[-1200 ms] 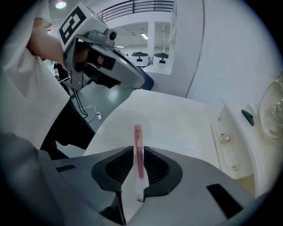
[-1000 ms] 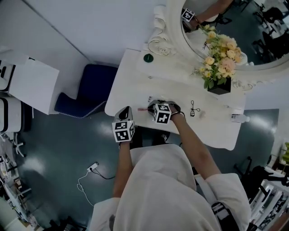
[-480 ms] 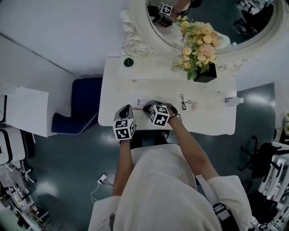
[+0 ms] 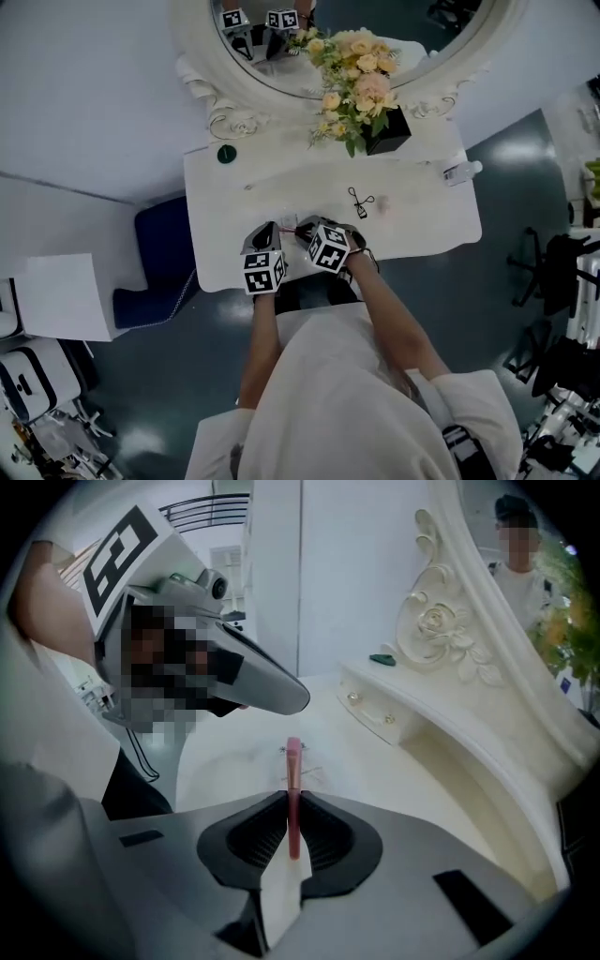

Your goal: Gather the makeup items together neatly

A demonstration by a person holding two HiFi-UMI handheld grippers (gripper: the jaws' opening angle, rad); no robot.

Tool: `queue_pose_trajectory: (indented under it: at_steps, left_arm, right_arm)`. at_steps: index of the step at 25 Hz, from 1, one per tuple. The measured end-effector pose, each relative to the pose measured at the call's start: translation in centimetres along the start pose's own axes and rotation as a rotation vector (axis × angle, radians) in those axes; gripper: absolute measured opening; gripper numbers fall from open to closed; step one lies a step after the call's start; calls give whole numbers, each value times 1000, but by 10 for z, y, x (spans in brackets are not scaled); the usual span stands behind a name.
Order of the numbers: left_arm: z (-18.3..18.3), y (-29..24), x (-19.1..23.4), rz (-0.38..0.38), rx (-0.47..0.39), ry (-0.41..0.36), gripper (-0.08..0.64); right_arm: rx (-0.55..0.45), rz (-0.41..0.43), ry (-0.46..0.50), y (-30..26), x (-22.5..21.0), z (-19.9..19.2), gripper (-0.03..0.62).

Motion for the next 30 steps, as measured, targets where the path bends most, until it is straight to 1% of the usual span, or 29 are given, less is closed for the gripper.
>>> queue_pose_trajectory:
  at_steps: [5,11,15,18,20,23,30]
  left_arm:
    - [8,-14,-11,-68,6,-43,12]
    - [10,-24,-26,-156,34,-100,12]
    - [9,-28,-33,-197,48,-131,12]
    - [5,-29,-36,-220,62,-149,12]
    - [3,-29,-37,-230,69,-158,12]
    - [2,-29,-36,-236,74,-169,12]
    - [3,-23,-26,-209,72,-166,12]
  right_arm:
    - [-23,-142,-155,11,-12,-13,75]
    - [-51,-297,-356,26,-14,-33,75]
    - [-87,-404,-495,36,-18,-50,75]
    - [-134,-496,-622,46,-17,-62,75]
    - [-141,-550,-695,51,-17,-71,75]
    - [-120,-607,-754,53,-21,-80,75]
    - [-60,-664,-835,56,-38,-98,75]
Point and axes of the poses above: the fingertips, and each gripper's own axes: y backward along the fingers, x to its left, z out of its top, the point moved 8 cm from there along y, backward along the fingers, and after that the axes turned 7 degrees about z, right-handed, at the moved point
